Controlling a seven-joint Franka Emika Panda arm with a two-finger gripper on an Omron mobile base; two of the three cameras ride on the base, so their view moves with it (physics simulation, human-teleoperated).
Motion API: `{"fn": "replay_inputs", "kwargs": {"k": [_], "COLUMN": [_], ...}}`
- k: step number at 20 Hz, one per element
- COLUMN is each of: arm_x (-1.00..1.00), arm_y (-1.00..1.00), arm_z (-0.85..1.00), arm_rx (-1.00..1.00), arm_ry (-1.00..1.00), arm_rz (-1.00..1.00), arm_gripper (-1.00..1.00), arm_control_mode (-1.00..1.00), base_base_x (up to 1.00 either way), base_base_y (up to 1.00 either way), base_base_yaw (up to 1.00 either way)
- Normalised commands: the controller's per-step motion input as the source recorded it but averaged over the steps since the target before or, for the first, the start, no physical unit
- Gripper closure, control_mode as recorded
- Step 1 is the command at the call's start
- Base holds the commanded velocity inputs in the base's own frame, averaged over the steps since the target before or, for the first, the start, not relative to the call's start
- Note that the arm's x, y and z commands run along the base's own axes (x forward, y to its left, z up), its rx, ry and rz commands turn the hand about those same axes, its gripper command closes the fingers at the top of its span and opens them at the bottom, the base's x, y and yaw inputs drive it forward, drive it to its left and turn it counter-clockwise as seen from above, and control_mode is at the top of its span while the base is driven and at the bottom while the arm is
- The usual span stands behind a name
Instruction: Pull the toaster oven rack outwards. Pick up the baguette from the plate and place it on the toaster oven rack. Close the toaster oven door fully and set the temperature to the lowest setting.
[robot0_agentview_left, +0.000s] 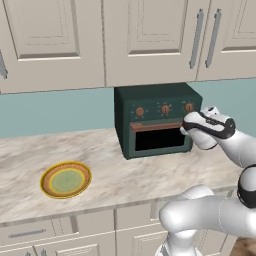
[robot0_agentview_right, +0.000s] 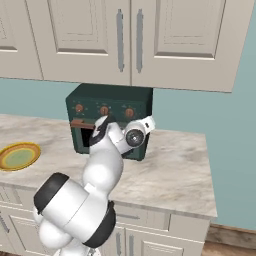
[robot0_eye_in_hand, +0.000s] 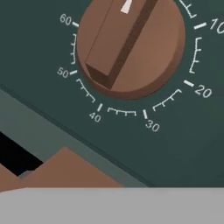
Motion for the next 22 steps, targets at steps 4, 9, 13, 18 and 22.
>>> {"fn": "replay_inputs", "kwargs": {"k": [4, 9, 13, 18, 22], "arm_x": [-0.29, -0.58, -0.57, -0.56, -0.44], "arm_y": [-0.07, -0.23, -0.29, -0.43, -0.88], "arm_z": [0.48, 0.73, 0.75, 0.44, -0.20], "arm_rx": [-0.09, -0.05, 0.07, 0.08, 0.01], "arm_ry": [0.18, 0.42, 0.61, 0.31, -0.07], "arm_rz": [-0.18, -0.22, -0.33, -0.40, -0.41], "arm_gripper": [-1.00, -1.00, -1.00, -1.00, -1.00], "arm_control_mode": [-1.00, -1.00, -1.00, -1.00, -1.00], "base_base_x": [0.00, 0.00, 0.00, 0.00, 0.00], "base_base_y": [0.00, 0.00, 0.00, 0.00, 0.00], "base_base_yaw": [0.00, 0.00, 0.00, 0.00, 0.00]}}
